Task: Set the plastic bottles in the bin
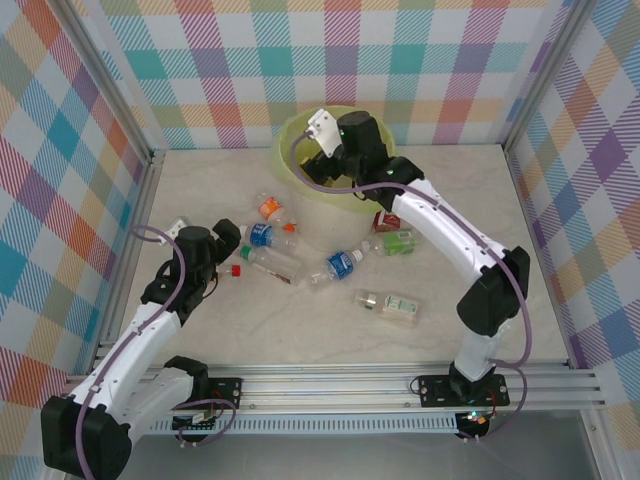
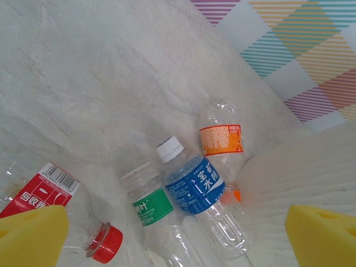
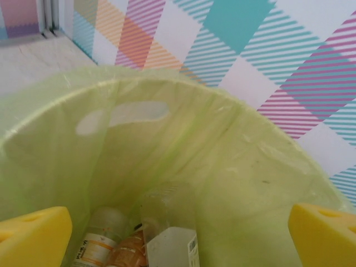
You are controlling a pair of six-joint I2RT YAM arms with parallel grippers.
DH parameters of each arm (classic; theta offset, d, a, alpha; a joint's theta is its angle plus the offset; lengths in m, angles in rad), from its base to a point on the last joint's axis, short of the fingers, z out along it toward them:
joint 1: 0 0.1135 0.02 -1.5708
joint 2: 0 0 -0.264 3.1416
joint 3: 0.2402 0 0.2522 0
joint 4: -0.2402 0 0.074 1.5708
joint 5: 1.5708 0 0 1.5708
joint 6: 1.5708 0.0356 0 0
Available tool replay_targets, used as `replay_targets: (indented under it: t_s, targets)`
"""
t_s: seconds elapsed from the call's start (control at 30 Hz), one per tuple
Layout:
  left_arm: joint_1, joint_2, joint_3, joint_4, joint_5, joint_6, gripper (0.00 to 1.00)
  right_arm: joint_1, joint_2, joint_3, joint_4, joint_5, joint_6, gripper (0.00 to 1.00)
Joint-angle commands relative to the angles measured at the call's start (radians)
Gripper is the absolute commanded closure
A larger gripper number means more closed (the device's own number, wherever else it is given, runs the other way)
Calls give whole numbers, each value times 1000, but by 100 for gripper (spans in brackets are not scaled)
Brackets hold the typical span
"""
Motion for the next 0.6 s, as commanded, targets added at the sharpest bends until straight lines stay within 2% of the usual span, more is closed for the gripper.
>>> replay_targets:
  t_s: [0.0,0.1,0.2,0.3,0.57]
  targets:
    - [20,10,-15,3,-11,-20,0,1,-91,-42,51,-35,74,0]
    - [21,21,-13,-1,-17,-32,0,1,-150,-97,86,-35,140,0]
    - [27,24,4,-108,-117,-127,0,1,-218,-164,124,-34,222,0]
    - [47,20,10,-160,-158,-177,0,1,-295,-258,174,-54,293,0]
    - [96,79,11,-186,-123,-264,0,1,-500,-559,399,-216,446,0]
